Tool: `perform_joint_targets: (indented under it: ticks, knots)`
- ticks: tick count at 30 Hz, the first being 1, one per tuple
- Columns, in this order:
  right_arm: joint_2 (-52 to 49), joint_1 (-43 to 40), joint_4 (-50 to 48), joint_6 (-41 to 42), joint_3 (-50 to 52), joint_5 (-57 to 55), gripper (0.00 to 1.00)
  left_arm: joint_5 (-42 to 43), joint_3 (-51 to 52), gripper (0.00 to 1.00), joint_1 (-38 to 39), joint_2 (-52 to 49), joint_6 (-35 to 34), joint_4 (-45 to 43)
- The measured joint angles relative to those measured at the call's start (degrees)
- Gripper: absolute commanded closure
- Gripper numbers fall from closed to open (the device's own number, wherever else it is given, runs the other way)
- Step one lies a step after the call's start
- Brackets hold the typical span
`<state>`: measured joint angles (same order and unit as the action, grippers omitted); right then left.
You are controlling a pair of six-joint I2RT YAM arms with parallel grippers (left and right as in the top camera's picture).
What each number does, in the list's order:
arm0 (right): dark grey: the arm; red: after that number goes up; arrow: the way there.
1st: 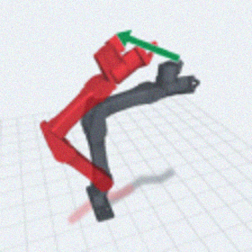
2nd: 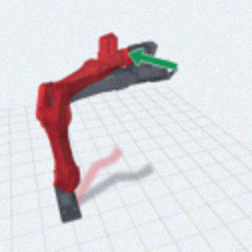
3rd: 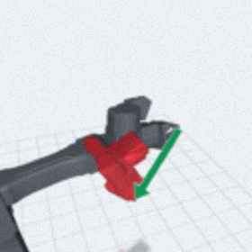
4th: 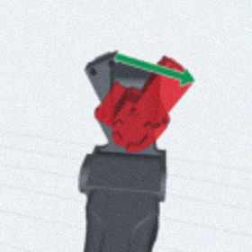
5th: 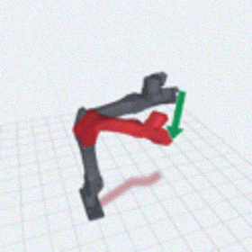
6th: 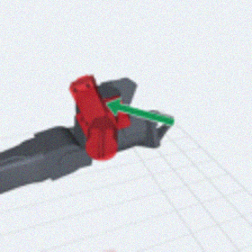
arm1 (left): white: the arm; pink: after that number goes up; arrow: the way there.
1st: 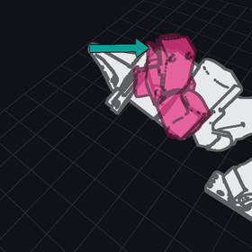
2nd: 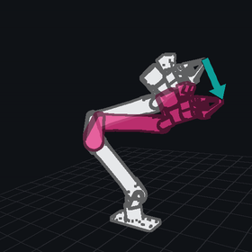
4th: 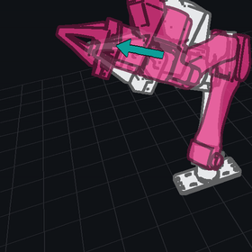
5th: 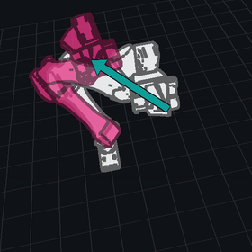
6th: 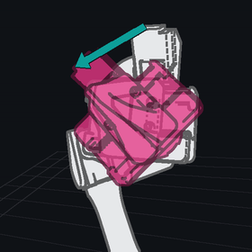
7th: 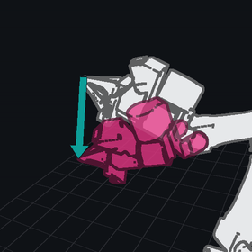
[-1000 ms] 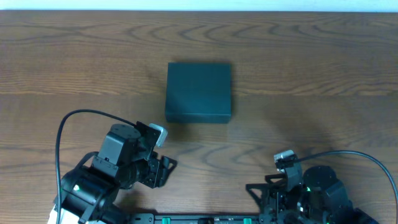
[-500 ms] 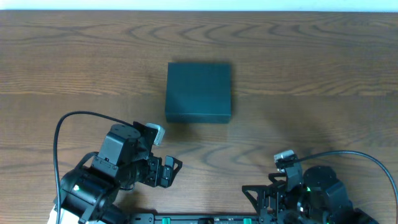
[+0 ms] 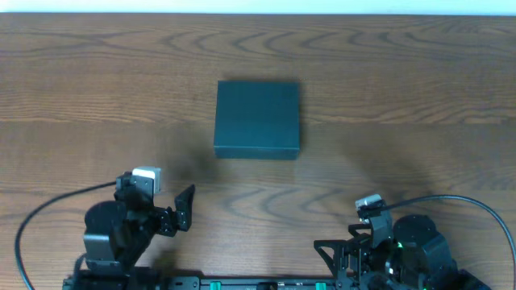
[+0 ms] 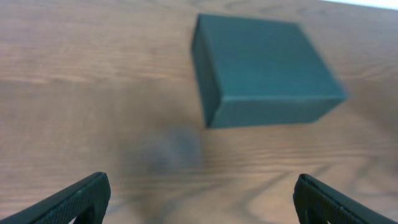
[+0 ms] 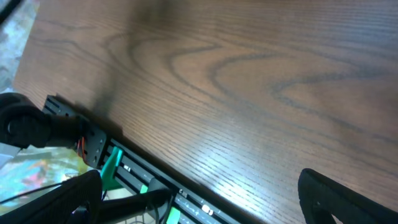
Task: Pack container
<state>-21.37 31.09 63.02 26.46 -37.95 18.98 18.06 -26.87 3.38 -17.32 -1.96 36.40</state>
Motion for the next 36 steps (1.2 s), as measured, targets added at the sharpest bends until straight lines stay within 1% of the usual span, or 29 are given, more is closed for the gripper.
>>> perform_joint_targets:
  ticks: [3,9,11,23,36]
  knots:
    - [0.07,0.0,0.02,0.0,0.04,0.02,0.01,-0.07,7.23,0.05,-2.08,3.67,1.07,-4.55]
    - [0.04,0.0,0.02,0.0,0.07,0.0,0.01,-0.2,18.75,0.05,-2.97,9.29,1.31,-12.09]
    - [0.07,0.0,0.09,0.0,0.13,-0.02,0.01,-0.37,18.88,0.05,-3.28,10.43,0.68,-13.66]
    - [0.02,0.0,0.04,0.0,0.13,-0.13,0.01,-1.14,18.95,0.05,-3.61,16.5,0.26,-13.92]
    - [0.02,0.0,0.02,0.0,0.13,-0.13,0.01,-1.16,18.95,0.05,-3.58,16.59,0.26,-13.92]
